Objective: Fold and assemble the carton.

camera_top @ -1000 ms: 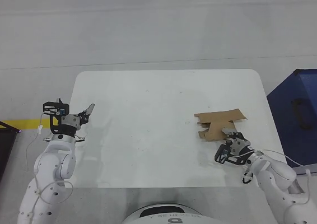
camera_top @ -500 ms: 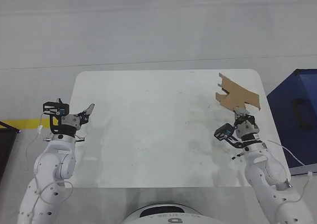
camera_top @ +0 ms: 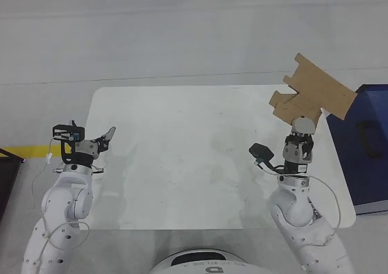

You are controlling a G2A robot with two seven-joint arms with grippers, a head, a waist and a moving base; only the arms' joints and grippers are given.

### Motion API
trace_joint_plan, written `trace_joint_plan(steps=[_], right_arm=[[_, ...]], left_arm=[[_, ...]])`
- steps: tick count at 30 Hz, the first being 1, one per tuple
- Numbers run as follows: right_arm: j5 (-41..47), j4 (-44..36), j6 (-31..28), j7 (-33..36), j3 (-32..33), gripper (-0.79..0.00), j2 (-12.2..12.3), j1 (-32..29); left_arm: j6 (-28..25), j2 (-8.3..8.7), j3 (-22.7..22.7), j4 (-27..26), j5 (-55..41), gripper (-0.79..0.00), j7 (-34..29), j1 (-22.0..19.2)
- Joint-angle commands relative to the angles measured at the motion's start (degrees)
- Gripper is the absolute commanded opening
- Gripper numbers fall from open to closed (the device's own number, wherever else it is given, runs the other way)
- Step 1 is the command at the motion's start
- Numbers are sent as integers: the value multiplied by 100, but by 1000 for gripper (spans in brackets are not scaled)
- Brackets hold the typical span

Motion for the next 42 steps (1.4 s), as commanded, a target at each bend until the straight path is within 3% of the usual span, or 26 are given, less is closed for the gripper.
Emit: trace_joint_plan(steps=[1, 7, 9, 11, 16, 22, 24, 33, 39, 42], right_arm=[[-2, 0, 3, -1, -1, -785, 0, 0], [-18, 20, -53, -27, 7, -785, 1, 6], [-614, 8, -290, -282, 168, -785, 20, 51], [-1034, -299, -521, -897, 183, -785, 56, 4], [-1034, -1142, -751, -2921, 466, -785, 207, 116], [-1034, -1634, -1701, -4869, 243, -785, 325, 632], [-1034, -1599, -2021, -5244, 52, -785, 358, 921], [-1034, -1073, -2668, -4819, -950, -785, 502, 1917], [-1009, -829, -2378, -3725, -1086, -785, 517, 1794], [-1009, -829, -2378, -3725, -1086, -785, 517, 1794]], left_arm=[[0, 0, 0, 0, 0, 0, 0, 0], [0, 0, 0, 0, 0, 0, 0, 0], [0, 0, 0, 0, 0, 0, 0, 0], [0, 0, 0, 0, 0, 0, 0, 0], [0, 0, 0, 0, 0, 0, 0, 0], [0, 0, 0, 0, 0, 0, 0, 0], [0, 0, 0, 0, 0, 0, 0, 0], [0, 0, 0, 0, 0, 0, 0, 0], [0, 0, 0, 0, 0, 0, 0, 0], [0, 0, 0, 0, 0, 0, 0, 0]])
